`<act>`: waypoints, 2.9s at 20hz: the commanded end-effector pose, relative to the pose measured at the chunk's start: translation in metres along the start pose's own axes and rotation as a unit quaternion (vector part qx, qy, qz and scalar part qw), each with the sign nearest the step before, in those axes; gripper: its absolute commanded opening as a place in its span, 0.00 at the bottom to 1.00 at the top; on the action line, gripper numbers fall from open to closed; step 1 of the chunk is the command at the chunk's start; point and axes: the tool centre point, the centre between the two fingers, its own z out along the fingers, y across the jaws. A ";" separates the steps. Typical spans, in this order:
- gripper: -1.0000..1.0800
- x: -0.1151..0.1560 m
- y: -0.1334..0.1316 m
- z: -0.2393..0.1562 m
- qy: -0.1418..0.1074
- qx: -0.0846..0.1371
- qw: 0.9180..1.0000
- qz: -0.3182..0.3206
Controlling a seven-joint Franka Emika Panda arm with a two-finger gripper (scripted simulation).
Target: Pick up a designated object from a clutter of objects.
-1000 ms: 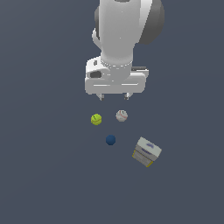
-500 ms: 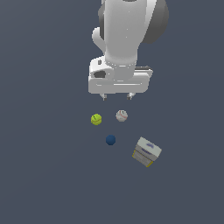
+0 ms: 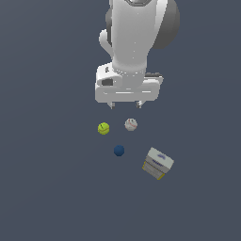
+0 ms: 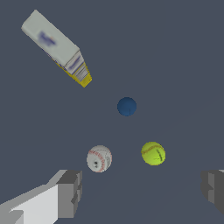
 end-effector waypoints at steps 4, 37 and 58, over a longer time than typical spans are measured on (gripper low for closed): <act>0.96 -0.001 0.008 0.017 0.002 0.002 1.000 -0.021; 0.96 -0.069 0.097 0.195 0.028 0.005 0.964 -0.266; 0.96 -0.079 0.103 0.234 0.029 0.003 0.958 -0.286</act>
